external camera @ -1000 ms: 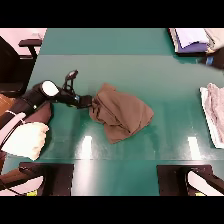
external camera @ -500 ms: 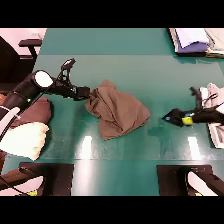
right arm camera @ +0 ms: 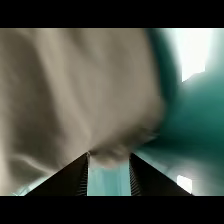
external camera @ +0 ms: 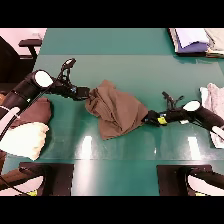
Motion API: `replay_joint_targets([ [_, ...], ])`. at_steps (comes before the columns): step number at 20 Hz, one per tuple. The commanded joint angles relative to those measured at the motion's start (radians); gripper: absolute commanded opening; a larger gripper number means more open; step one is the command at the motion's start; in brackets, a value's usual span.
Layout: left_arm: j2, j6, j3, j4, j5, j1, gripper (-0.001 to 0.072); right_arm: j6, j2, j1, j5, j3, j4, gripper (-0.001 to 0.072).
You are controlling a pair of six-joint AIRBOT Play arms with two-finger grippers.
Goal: Fold the shirts.
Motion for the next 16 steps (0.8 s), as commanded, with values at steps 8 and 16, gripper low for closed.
replay_joint_targets([
  [8, 0.076, 0.003, 0.153, 0.164, -0.067, 0.001, 0.0025, 0.040, 0.085, -0.093, 0.150, 0.319, -0.327, 0.0019],
  [16, 0.354, 0.007, 0.546, 0.187, -0.086, 0.001, 0.0025, 0.037, 0.422, -0.357, 0.361, 0.771, -0.426, 0.0019],
])
